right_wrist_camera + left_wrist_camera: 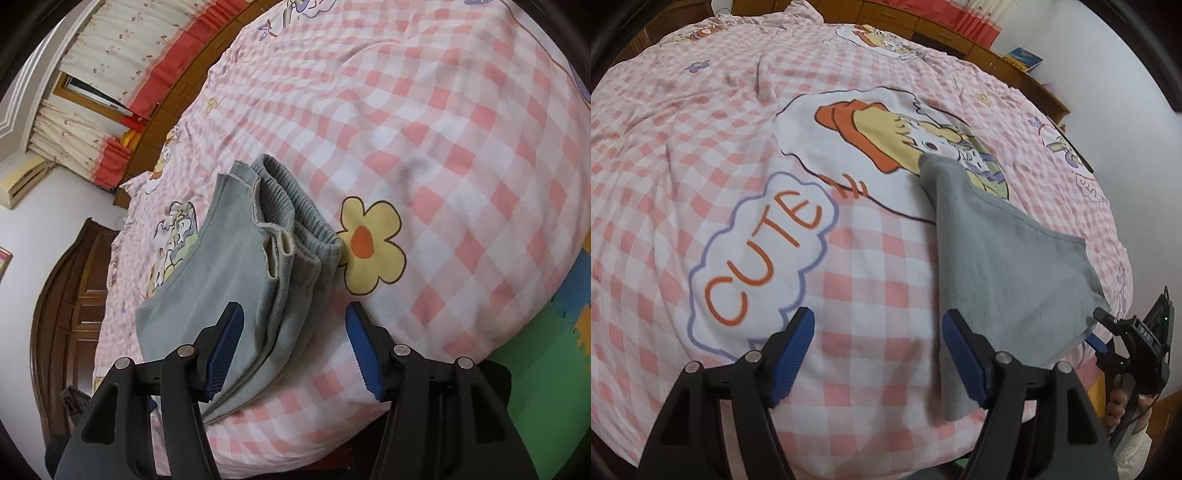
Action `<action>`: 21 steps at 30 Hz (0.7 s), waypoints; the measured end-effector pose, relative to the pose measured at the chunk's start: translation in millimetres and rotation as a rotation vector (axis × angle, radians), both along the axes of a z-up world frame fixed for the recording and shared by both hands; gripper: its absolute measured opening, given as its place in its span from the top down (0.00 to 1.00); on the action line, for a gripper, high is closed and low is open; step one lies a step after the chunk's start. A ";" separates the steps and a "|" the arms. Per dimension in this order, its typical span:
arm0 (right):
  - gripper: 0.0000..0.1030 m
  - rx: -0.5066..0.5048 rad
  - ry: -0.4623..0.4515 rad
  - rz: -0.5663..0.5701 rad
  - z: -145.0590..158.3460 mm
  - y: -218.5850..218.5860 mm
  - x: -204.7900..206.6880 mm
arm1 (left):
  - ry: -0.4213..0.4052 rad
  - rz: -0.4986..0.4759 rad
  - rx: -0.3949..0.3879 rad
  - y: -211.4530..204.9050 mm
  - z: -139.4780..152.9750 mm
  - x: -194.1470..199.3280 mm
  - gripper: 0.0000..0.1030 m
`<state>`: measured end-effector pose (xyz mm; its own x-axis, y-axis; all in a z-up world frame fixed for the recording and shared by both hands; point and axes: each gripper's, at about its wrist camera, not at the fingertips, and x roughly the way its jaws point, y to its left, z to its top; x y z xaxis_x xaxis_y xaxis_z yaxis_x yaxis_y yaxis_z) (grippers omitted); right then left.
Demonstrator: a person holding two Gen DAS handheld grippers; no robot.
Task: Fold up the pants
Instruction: 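Grasp the waistband end of the pants with the right gripper and lift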
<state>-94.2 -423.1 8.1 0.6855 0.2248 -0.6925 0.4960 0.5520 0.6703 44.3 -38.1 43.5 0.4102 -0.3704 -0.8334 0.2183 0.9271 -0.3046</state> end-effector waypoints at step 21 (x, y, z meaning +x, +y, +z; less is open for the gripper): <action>0.41 0.022 -0.127 -0.032 8.0 9.1 17.5 | 0.109 0.027 -0.011 -16.4 -8.3 0.3 0.27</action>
<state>-76.7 -413.9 16.1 0.7743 0.2159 -0.5948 0.4236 0.5214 0.7408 44.6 -54.5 35.3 0.3273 -0.3702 -0.8694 0.1583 0.9285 -0.3358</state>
